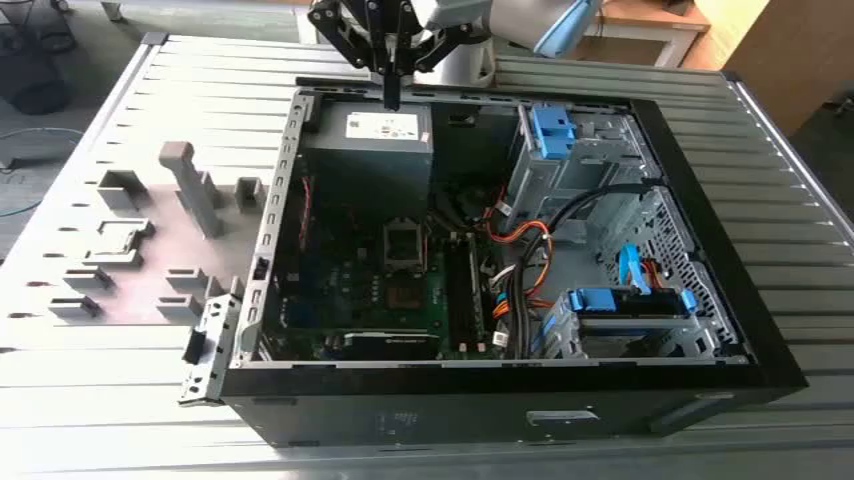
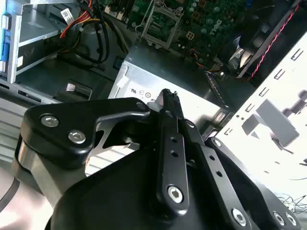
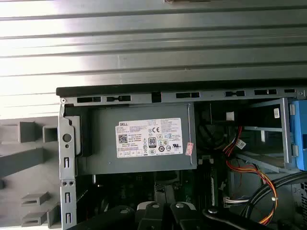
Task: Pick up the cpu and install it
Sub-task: 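Reach for the cpu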
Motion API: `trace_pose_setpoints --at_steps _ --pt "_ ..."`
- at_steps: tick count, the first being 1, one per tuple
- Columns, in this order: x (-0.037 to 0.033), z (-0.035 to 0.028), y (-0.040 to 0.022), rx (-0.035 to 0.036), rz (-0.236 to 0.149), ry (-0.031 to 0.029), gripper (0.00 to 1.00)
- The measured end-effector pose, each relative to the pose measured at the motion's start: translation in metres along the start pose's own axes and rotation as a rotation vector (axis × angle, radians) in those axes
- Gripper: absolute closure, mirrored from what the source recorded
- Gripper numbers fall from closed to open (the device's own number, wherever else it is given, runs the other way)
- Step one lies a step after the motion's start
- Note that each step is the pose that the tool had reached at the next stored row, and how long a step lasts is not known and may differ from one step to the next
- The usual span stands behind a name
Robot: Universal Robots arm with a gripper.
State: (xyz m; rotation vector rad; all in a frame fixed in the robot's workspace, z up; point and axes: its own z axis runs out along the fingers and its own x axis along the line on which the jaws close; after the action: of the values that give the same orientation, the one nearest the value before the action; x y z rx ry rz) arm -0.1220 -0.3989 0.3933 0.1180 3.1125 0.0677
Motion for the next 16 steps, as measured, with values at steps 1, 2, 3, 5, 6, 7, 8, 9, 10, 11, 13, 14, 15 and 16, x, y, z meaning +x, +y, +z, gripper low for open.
trace_pose_setpoints --at_steps 1,2,3,5,6,7,8,9,10,11,13,14,15,16 --pt "0.0000 0.0000 0.0000 0.0001 0.000 0.0001 0.89" --pt "0.0000 0.0000 0.0000 0.0000 0.000 0.0000 0.89" --pt "0.0000 0.0000 0.0000 0.0001 0.000 0.0000 0.89" --pt "0.0000 0.0000 0.0000 0.0000 0.000 0.0000 0.89" --pt "0.0000 0.0000 0.0000 0.0001 0.000 0.0001 0.89" --pt "0.0000 0.0000 0.0000 0.0000 0.000 0.0000 0.89" --pt "0.0000 0.0000 0.0000 0.0000 0.000 0.0000 0.89" --pt "0.0000 0.0000 0.0000 0.0000 0.000 0.0000 0.89" --pt "0.0001 0.0000 0.0000 0.0000 0.000 0.0000 0.89" --pt "0.0005 -0.0001 0.0000 0.0001 0.000 0.0001 0.89" --pt "0.0018 0.0000 -0.0001 0.0000 0.000 0.0000 0.89" --pt "0.0027 -0.0001 -0.0002 0.0000 0.000 0.0000 0.89" --pt "0.0038 -0.0002 -0.0003 0.0001 0.000 0.0000 0.89" --pt "0.0052 -0.0002 -0.0004 0.0001 0.000 0.0001 0.89"
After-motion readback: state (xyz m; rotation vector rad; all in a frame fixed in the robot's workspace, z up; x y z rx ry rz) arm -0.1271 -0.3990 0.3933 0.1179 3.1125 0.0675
